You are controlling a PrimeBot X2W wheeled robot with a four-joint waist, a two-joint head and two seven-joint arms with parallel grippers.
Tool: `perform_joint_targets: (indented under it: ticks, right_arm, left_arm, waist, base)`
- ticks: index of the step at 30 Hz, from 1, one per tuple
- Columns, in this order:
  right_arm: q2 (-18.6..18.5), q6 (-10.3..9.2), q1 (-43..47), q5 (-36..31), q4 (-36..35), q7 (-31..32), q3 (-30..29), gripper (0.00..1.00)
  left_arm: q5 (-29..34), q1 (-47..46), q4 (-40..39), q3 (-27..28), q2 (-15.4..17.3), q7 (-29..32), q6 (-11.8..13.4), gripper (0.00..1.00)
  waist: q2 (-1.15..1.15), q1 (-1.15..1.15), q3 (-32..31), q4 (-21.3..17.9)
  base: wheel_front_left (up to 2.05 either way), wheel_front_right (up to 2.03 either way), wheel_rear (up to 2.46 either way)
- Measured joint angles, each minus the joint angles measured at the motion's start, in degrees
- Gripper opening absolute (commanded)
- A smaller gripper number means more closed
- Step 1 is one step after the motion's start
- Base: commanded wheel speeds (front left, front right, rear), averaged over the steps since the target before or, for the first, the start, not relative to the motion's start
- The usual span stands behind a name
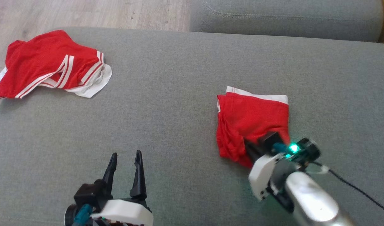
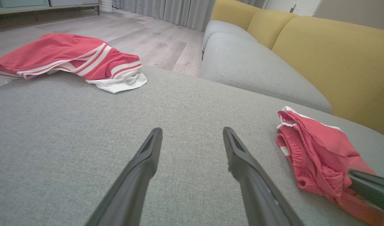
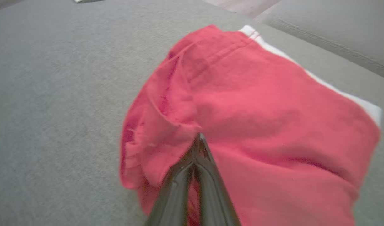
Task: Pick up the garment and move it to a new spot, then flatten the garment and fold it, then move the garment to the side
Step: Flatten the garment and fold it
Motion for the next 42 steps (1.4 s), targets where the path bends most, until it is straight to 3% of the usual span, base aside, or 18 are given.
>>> perform_joint_targets:
  ticks: [8,23,32,36,37,40,42]
  right_arm:
    - [0.1,0.0,-1.0,4.3,1.6,0.0,11.1,0.0]
    - [0.4,0.0,-3.3,10.1,2.8,-0.9,23.0,0.0]
    - [0.4,0.0,-4.5,11.0,-0.2,-6.3,17.5,0.01]
    - [0.5,0.0,-3.5,10.7,-3.8,-7.9,12.7,0.25]
    - [0.5,0.0,-2.8,10.5,-5.0,-8.2,10.8,0.35]
    - [0.7,0.0,0.4,8.8,-8.2,-8.5,4.8,0.5]
    - [1.1,0.0,3.2,7.3,-10.2,-8.5,0.5,0.68]
  left_arm:
    - [0.0,0.0,0.1,0.0,-0.1,0.0,0.0,1.0]
    - [-0.1,-0.1,0.1,0.0,-0.1,-0.5,0.0,1.0]
    - [-0.6,0.0,0.6,0.2,0.2,-0.5,0.6,1.0]
    - [-1.2,0.0,0.6,0.5,0.5,-0.5,0.6,1.0]
    - [-1.2,0.1,0.6,0.6,0.5,-0.5,0.6,1.0]
    - [-1.2,0.3,0.7,1.0,0.7,-0.5,0.7,1.0]
    - [-1.2,0.3,0.7,1.2,0.8,-0.6,0.7,1.0]
  waist:
    - [0.0,0.0,0.2,-0.1]
    - [0.0,0.0,-0.3,-1.0]
    - [0.0,0.0,-2.7,-2.6]
    - [0.0,-0.01,-4.3,-3.6]
    - [0.0,0.0,-4.8,-3.8]
    - [0.0,-0.01,-6.0,-4.5]
    - [0.0,-0.01,-6.6,-5.0]
  base:
    - [0.0,0.0,0.0]
    - [0.0,0.0,0.0]
    - [0.0,0.0,0.0]
    - [0.0,0.0,0.0]
    - [0.0,0.0,0.0]
    - [0.0,0.0,0.0]
    - [0.0,0.0,0.0]
